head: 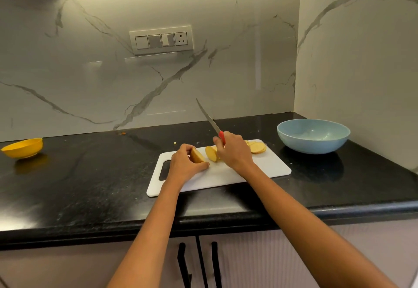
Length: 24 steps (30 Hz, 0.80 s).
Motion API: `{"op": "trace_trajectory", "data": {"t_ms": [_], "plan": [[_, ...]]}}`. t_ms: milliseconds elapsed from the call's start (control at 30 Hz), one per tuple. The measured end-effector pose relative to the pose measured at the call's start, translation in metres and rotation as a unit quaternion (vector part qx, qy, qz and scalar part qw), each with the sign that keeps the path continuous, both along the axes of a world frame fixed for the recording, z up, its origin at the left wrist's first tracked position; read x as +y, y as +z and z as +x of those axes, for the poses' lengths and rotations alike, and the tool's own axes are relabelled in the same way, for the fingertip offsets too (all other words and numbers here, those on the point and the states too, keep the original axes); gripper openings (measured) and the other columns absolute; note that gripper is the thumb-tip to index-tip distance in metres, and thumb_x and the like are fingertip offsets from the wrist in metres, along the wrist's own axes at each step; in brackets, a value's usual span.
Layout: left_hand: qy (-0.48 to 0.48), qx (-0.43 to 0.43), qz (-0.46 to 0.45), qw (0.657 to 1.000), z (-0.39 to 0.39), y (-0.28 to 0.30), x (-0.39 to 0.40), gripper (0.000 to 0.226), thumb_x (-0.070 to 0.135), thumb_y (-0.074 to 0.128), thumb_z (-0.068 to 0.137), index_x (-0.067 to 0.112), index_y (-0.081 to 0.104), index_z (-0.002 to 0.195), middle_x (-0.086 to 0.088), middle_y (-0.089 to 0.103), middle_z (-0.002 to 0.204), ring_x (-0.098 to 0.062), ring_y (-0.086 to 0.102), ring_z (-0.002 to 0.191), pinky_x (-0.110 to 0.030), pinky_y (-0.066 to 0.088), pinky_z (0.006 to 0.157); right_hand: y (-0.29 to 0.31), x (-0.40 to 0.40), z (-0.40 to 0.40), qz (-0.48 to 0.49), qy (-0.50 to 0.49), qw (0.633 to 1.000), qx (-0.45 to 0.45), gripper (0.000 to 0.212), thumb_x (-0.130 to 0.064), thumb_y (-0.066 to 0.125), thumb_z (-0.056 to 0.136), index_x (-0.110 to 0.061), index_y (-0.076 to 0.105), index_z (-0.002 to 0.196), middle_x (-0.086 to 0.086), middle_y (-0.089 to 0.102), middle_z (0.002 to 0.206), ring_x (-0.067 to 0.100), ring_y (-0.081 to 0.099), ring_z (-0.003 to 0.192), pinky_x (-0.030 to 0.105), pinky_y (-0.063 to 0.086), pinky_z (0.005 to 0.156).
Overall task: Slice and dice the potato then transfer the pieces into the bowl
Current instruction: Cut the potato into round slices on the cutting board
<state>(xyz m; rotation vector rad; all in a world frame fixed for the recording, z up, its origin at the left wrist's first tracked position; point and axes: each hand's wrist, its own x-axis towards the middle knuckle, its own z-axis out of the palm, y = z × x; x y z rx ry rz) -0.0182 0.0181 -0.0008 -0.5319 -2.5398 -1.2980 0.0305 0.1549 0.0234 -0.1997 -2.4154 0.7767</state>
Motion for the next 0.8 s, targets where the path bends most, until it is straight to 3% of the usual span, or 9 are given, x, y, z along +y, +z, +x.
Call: {"op": "trace_trajectory", "data": {"t_ms": [167,300,433,500,567,600,700,800], "plan": [[0.003,0.025,0.020,0.999,-0.001,0.001,0.001,0.062,0.022,0.084,0.066,0.014,0.050,0.117,-0.006,0.058,0.116,-0.017,0.055,0.100,-0.027,0.047,0.083,-0.004,0.001,0.006,0.083,0.017,0.993,-0.084,0.031,-0.031,0.059,0.091,-0.007,0.058,0.110,0.006,0.063,0.102,0.016,0.055,0.084,0.023,0.038,0.068],[0.013,0.055,0.031,0.998,0.000,0.001,-0.001,0.057,0.028,0.085,0.063,0.017,0.056,0.111,-0.005,0.056,0.115,-0.016,0.052,0.100,-0.027,0.044,0.078,-0.006,-0.001,0.000,0.039,0.016,0.997,-0.071,0.025,-0.024,0.061,0.089,-0.002,0.062,0.103,0.006,0.061,0.086,0.013,0.052,0.075,0.024,0.040,0.066],[-0.018,0.027,0.055,0.998,0.002,0.001,-0.001,0.056,0.021,0.084,0.065,0.015,0.056,0.113,-0.006,0.058,0.115,-0.014,0.053,0.092,-0.023,0.042,0.074,0.002,0.018,0.000,-0.091,-0.013,0.995,-0.038,0.013,-0.013,0.061,0.082,-0.003,0.063,0.090,0.002,0.054,0.073,0.017,0.055,0.072,0.030,0.046,0.063],[-0.042,0.004,0.059,0.997,0.003,0.001,-0.002,0.057,0.018,0.083,0.067,0.015,0.054,0.116,-0.005,0.058,0.116,-0.017,0.055,0.096,-0.024,0.045,0.076,0.006,0.034,0.002,-0.226,-0.027,0.973,-0.030,0.009,-0.010,0.063,0.080,-0.005,0.056,0.084,0.002,0.049,0.069,0.016,0.052,0.066,0.031,0.048,0.058],[-0.057,-0.017,0.064,0.996,0.003,0.000,-0.002,0.057,0.016,0.082,0.068,0.016,0.053,0.118,-0.005,0.058,0.118,-0.020,0.057,0.102,-0.025,0.047,0.079,0.006,0.044,0.006,-0.338,-0.041,0.940,-0.032,0.016,-0.009,0.063,0.081,-0.003,0.054,0.094,0.004,0.048,0.075,0.013,0.048,0.062,0.027,0.044,0.052],[-0.063,-0.028,0.068,0.995,0.003,0.000,-0.002,0.058,0.015,0.082,0.069,0.016,0.052,0.119,-0.005,0.057,0.119,-0.021,0.057,0.103,-0.025,0.047,0.080,0.006,0.046,0.007,-0.334,-0.059,0.940,-0.040,0.024,-0.009,0.063,0.083,-0.002,0.054,0.103,0.006,0.051,0.081,0.014,0.050,0.066,0.026,0.045,0.055],[-0.078,-0.055,0.071,0.993,0.005,0.002,-0.002,0.059,0.011,0.079,0.071,0.015,0.049,0.122,-0.003,0.054,0.120,-0.020,0.055,0.105,-0.026,0.046,0.082,0.004,0.045,0.012,-0.170,-0.135,0.973,-0.082,0.032,-0.011,0.059,0.088,-0.003,0.052,0.119,0.010,0.059,0.108,0.020,0.058,0.094,0.026,0.042,0.068],[-0.102,-0.070,0.071,0.990,0.009,0.004,-0.002,0.061,0.007,0.079,0.071,0.016,0.047,0.123,0.000,0.050,0.118,-0.017,0.053,0.102,-0.025,0.044,0.081,0.001,0.043,0.013,-0.106,-0.147,0.982,-0.060,0.033,-0.019,0.058,0.092,-0.005,0.050,0.121,0.009,0.060,0.113,0.020,0.059,0.100,0.025,0.040,0.069]]}}
